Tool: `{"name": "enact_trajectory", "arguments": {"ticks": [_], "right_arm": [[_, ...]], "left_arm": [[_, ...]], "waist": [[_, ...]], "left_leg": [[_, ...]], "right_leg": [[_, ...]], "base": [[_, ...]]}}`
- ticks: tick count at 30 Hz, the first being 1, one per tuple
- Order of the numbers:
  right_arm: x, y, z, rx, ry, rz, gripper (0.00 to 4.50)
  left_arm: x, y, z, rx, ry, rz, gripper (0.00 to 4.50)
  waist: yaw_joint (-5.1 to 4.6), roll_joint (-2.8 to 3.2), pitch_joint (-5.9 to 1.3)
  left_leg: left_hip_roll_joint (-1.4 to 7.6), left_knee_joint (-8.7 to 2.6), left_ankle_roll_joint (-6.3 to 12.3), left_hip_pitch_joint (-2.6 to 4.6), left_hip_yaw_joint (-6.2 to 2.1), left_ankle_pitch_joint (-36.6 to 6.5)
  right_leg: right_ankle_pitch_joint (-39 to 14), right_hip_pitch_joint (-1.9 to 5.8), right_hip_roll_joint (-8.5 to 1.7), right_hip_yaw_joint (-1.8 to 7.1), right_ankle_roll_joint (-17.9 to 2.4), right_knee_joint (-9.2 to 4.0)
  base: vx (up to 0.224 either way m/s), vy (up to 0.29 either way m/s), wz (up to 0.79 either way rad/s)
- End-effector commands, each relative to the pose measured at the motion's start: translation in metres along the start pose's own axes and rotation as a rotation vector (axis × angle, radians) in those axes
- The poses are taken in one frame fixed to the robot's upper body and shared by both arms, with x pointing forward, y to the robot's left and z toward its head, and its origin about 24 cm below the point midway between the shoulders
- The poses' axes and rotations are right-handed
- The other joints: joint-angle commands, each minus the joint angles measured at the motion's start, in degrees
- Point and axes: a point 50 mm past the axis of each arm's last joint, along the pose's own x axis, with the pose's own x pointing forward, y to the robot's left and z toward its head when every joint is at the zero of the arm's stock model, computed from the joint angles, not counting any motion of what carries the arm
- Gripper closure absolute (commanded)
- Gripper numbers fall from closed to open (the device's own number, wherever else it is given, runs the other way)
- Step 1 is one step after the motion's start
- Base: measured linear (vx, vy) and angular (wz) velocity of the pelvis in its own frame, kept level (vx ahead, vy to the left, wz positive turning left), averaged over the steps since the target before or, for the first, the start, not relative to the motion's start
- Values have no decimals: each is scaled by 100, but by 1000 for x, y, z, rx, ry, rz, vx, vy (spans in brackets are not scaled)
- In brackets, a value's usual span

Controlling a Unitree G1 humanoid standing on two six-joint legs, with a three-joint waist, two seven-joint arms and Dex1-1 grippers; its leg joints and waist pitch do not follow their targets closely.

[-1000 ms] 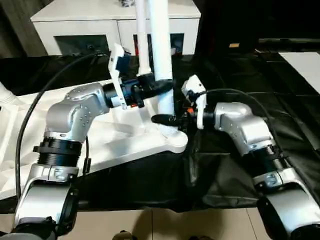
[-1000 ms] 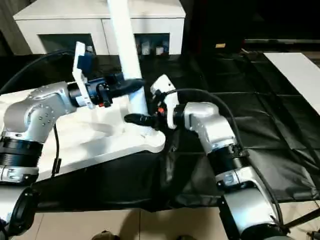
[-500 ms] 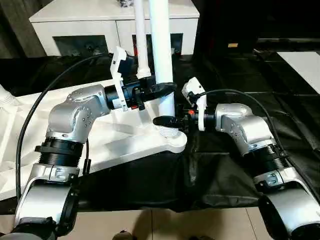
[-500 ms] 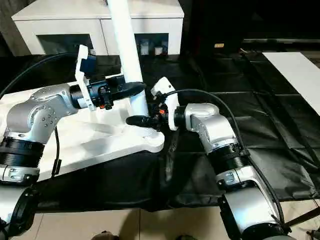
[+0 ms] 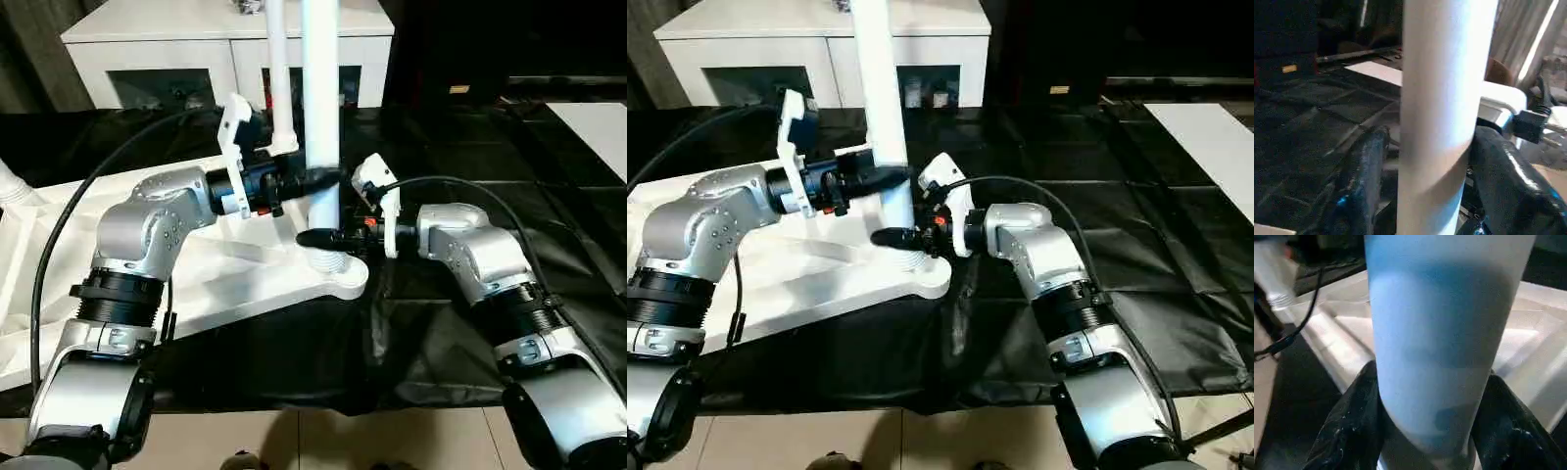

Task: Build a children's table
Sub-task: Rotate leg to tighten

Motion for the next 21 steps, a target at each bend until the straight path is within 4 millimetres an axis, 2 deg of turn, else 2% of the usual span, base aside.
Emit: {"name": "enact_trajectory", "arguments": {"ticks": [1, 5, 6, 7, 8, 10, 12, 15, 16, 17, 18, 21], "right_arm": [[-1, -3, 10, -21, -61, -38, 256], [-3, -13, 10, 22, -121, -179, 256], [-4, -17, 8, 34, -138, -232, 256], [-5, -17, 8, 34, -139, -234, 256], [-8, -20, 5, 31, -141, -271, 256], [-11, -22, 1, 37, -140, -299, 256], [-17, -23, -7, 31, -120, -319, 256], [-20, -21, -13, 44, -125, -326, 256], [-20, -21, -14, 45, -126, -326, 256], [-21, -19, -15, 49, -129, -328, 256], [-20, -18, -16, 52, -129, -322, 256], [-19, -13, -16, 48, -120, -297, 256]], "left_arm": [[-6, 4, 2, 7, -11, 42, 140], [-15, 13, 1, 22, -65, 124, 112], [-20, 16, -1, 54, -62, 145, 97], [-21, 16, -2, 56, -61, 146, 97], [-25, 13, -8, 77, -32, 121, 86], [-27, 9, -16, 113, 27, 92, 78], [-27, -3, -36, 150, 158, 2, 78], [-25, -18, -69, 206, 311, -72, 78], [-25, -19, -72, 208, 321, -75, 78], [-23, -23, -84, 190, 344, -87, 107], [-22, -23, -89, 194, 360, -83, 107], [-20, -23, -101, 196, 410, -64, 133]], "waist": [[-4, 29, -593], [-22, 63, -588], [-31, 53, -599], [-29, 79, -602], [-29, 64, -613], [-36, 75, -610], [-46, 64, -614], [-50, 104, -600], [-46, 97, -595], [-46, 111, -598], [-50, 119, -589], [-66, 89, -568]], "left_leg": [[-106, -333, 94, 14, 98, -1183], [-119, -333, 55, 20, 99, -1197], [-124, -335, 40, 22, 99, -1206], [-122, -334, 35, 25, 93, -1201], [-109, -345, 35, 26, 87, -1174], [-95, -355, 45, 22, 79, -1189], [-81, -359, 56, 33, 85, -1197], [-65, -360, 111, 34, 98, -1233], [-74, -363, 116, 34, 104, -1286], [-81, -359, 102, 40, 105, -1315], [-84, -365, 84, 37, 101, -1379], [-106, -370, 63, 33, 100, -1498]], "right_leg": [[-1475, 463, -160, 180, -1101, -367], [-1505, 447, -156, 182, -1058, -383], [-1492, 460, -150, 176, -1047, -379], [-1475, 456, -158, 177, -1050, -381], [-1376, 465, -161, 178, -1057, -364], [-1319, 462, -164, 178, -1065, -350], [-1272, 460, -168, 184, -1095, -333], [-1139, 440, -164, 200, -1179, -333], [-1175, 442, -157, 199, -1162, -352], [-1197, 442, -160, 200, -1163, -346], [-1303, 449, -162, 198, -1135, -364], [-1662, 459, -158, 191, -983, -416]], "base": [[0, 0, 0], [0, 0, 0], [0, 0, 0], [0, 0, 0], [0, 0, 0], [0, 0, 0], [0, 0, 0], [0, 0, 0], [0, 0, 0], [0, 0, 0], [0, 0, 0], [0, 0, 0]]}}
